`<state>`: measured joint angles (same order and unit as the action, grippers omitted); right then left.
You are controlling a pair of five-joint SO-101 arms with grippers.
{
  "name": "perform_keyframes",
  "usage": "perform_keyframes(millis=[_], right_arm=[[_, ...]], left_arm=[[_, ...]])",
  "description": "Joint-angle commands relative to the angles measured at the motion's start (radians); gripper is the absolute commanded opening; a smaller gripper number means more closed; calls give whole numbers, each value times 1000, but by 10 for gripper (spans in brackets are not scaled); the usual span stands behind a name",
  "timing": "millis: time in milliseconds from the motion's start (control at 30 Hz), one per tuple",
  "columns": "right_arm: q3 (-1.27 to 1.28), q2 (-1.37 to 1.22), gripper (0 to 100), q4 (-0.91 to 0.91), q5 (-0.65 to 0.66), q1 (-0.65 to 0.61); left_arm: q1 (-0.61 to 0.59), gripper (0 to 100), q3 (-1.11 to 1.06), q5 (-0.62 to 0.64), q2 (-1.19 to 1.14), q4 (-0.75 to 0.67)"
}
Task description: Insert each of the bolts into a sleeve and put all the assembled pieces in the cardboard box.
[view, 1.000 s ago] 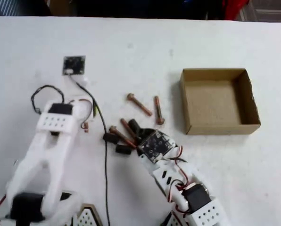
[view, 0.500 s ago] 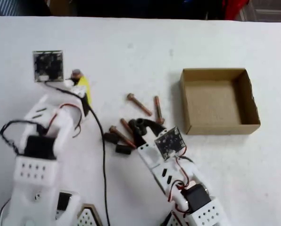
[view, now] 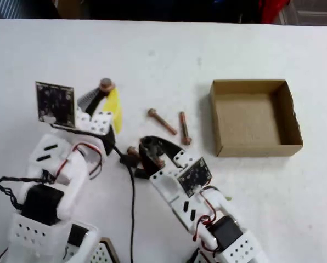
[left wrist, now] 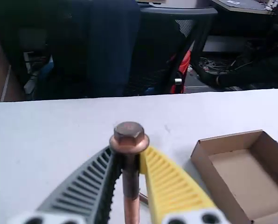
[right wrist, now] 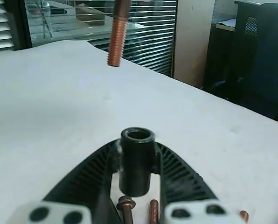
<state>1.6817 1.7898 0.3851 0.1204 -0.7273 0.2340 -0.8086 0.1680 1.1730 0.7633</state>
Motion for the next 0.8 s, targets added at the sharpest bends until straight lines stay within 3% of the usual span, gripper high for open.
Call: perform_keyframes(millis=[0,233,500,767], right_arm=[[9,10,16,-61,-9,-8],[9,10,16,-104,-9,-8],[9,10,16,-101,-9,-7],[9,8,16,-96,-9,-8]], left_arm=[[58,23,9,-2,25,-107],[145,23,-58,-3,25,-169],[157,23,-72,0,33,-161],[200,23,-201,-6,211,-169]])
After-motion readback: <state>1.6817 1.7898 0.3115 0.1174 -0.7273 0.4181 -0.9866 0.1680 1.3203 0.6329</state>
